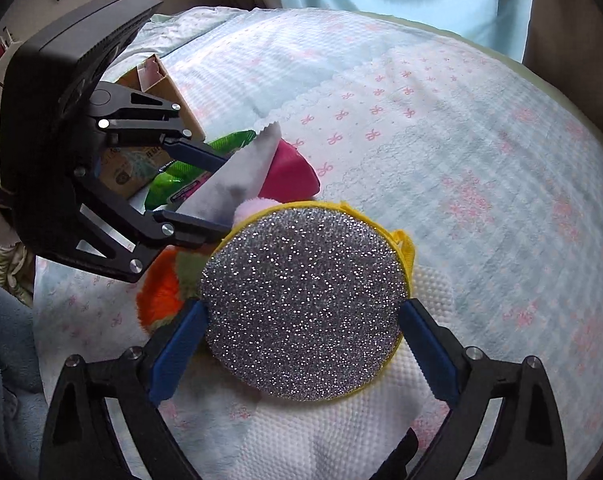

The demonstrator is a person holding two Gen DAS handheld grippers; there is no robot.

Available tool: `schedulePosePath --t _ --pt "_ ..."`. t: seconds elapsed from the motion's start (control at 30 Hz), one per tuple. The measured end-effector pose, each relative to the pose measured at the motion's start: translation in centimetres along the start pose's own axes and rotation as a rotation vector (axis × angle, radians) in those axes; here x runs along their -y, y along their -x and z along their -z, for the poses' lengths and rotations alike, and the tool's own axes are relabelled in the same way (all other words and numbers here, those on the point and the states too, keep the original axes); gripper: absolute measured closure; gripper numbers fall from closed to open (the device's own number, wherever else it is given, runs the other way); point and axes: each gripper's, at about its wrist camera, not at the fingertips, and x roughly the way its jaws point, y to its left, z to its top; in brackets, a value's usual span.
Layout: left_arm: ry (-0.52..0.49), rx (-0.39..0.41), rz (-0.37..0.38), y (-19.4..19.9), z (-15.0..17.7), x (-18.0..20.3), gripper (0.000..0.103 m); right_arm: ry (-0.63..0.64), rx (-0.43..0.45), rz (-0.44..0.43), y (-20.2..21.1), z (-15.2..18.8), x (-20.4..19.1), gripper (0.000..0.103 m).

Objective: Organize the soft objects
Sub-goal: 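Grasp the grey cloth with the left tool while the right tool grasps the glitter sponge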

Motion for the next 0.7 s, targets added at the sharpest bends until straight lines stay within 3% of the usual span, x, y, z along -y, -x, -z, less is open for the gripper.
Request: schedulePosePath --t 0.17,0.43,0.7 --pt "-0.004 0.018 0.007 0.4 0.0 0.3 0.077 0.01 -0.003 -0.002 -0.2 0.0 -0.4 0.034" --pt "0.01 0.032 0.025 0.7 0.0 0.1 0.081 -0.006 0.003 0.011 -1.0 -0.1 -0.6 0.056" --pt "0.038 0.05 0.053 1.7 0.1 -0.1 0.092 -0.018 0.012 0.044 -0.2 0.2 -0.8 0.077"
